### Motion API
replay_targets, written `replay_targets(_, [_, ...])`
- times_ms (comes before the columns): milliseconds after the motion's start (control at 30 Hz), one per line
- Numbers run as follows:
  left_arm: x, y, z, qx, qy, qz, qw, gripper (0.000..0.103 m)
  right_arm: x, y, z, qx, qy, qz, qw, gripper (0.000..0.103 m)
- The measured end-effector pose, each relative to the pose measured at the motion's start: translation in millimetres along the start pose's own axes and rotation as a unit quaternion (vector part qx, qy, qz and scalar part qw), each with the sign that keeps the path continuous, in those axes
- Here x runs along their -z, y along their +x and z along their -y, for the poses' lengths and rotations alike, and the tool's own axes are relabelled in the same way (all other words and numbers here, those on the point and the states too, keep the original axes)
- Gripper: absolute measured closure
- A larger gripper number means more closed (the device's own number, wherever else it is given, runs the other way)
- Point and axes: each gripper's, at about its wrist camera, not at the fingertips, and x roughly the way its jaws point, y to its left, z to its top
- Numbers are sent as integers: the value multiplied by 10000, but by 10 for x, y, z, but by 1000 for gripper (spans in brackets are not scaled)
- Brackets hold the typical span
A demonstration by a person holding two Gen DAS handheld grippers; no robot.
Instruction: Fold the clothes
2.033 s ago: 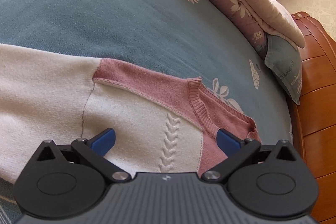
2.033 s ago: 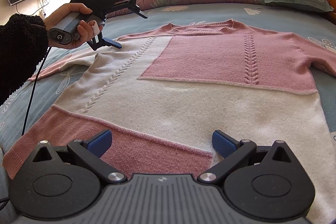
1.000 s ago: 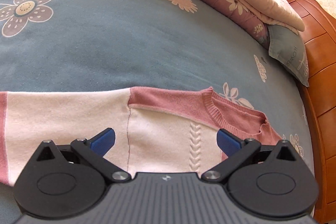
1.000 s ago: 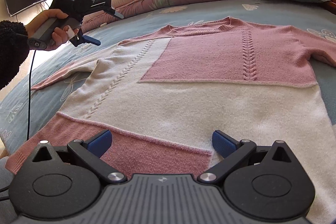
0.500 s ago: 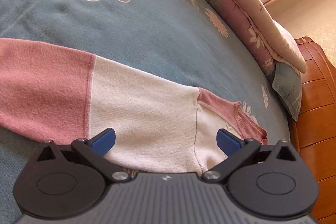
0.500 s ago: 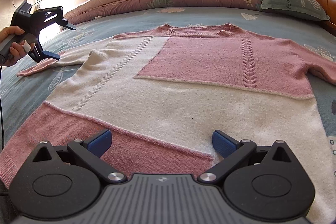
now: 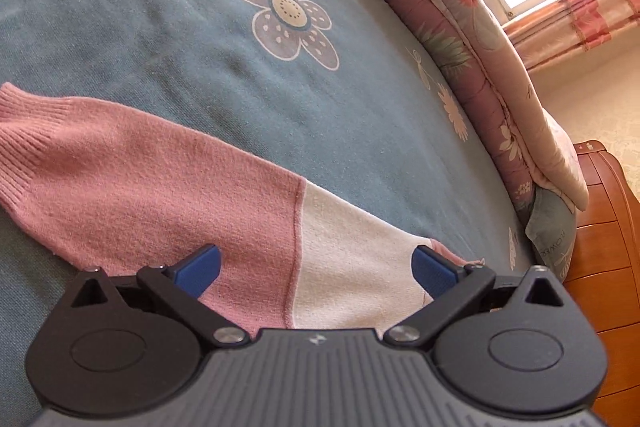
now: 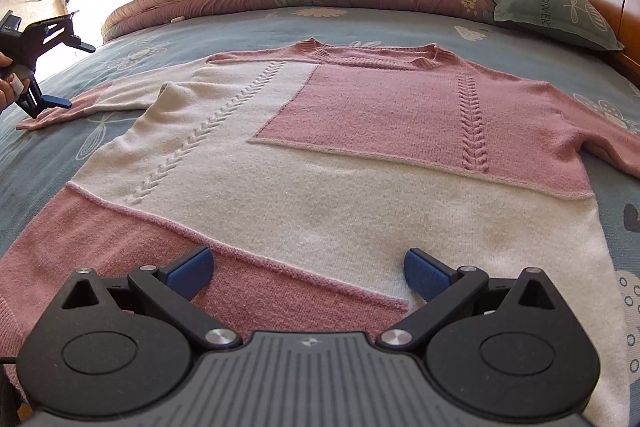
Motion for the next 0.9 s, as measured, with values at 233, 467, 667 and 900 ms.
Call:
replay_targets(233, [-261, -11, -197, -394, -181, 469, 9980, 2, -50, 38, -15, 95, 25, -89, 9999, 0])
replay_targets(467, [-360, -206, -528, -383, -286, 374, 9982, 2, -72, 61, -45, 160, 3, -149, 9998, 0])
replay_targets(667, [-433, -380, -701, -790, -597, 918, 9908, 3, -105, 59, -40, 172, 75, -284, 9994, 0])
replay_targets(900, [-332, -206, -450, -333, 284, 274, 9987, 2, -95, 72, -80, 288, 67, -276, 9992, 0])
